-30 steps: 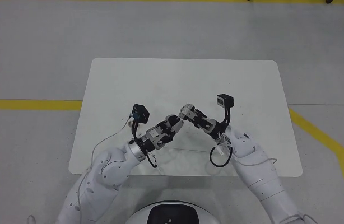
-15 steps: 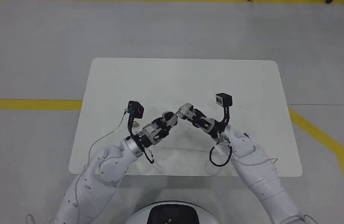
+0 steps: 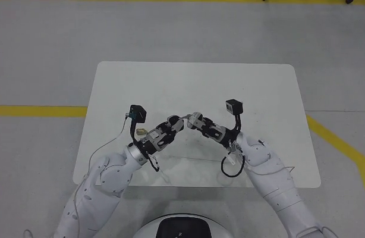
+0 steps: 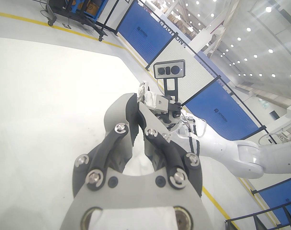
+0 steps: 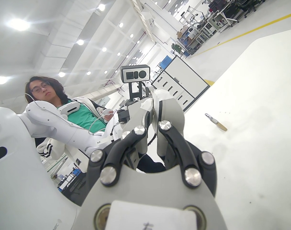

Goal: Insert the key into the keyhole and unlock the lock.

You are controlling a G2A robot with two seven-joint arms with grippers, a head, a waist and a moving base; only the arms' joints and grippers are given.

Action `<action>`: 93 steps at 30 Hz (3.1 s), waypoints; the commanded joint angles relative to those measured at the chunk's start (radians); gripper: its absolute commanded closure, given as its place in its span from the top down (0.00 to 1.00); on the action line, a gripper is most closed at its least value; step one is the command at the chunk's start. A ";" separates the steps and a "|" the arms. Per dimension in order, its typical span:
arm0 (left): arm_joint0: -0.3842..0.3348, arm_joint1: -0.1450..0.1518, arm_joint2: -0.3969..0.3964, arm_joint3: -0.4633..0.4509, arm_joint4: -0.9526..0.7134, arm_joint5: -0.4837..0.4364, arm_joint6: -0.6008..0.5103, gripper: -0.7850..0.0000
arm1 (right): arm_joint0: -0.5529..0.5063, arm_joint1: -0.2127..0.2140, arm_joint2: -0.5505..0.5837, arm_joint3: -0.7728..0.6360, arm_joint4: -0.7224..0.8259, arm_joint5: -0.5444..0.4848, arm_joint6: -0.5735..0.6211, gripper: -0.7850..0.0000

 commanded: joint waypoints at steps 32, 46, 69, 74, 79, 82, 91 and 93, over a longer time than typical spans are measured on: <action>-0.027 -0.002 -0.025 0.060 -0.245 -0.108 -0.052 0.51 | 0.033 0.004 -0.025 0.018 0.098 -0.005 0.069 0.00; -0.043 -0.005 -0.016 0.077 -0.255 -0.100 -0.054 0.00 | 0.037 0.004 -0.028 0.010 0.078 -0.003 0.060 0.00; -0.075 0.018 -0.082 0.103 -0.410 -0.074 -0.326 0.00 | 0.032 0.026 0.018 -0.039 -0.042 0.067 0.115 0.38; -0.077 0.020 -0.075 0.092 -0.379 -0.076 -0.335 0.00 | 0.030 0.030 0.015 -0.060 -0.047 0.081 0.131 0.31; -0.076 0.021 -0.072 0.090 -0.370 -0.079 -0.325 0.00 | 0.035 0.031 0.005 -0.067 -0.049 0.089 0.142 0.18; -0.070 0.022 -0.073 0.091 -0.372 -0.083 -0.315 0.00 | 0.032 0.032 0.001 -0.070 -0.044 0.087 0.145 0.00; -0.055 0.025 -0.074 0.111 -0.378 -0.105 -0.304 0.41 | 0.015 0.034 -0.014 -0.079 -0.040 0.086 0.146 0.00; -0.051 0.027 -0.085 0.105 -0.379 -0.107 -0.300 1.00 | 0.012 0.034 -0.015 -0.076 -0.042 0.083 0.141 0.00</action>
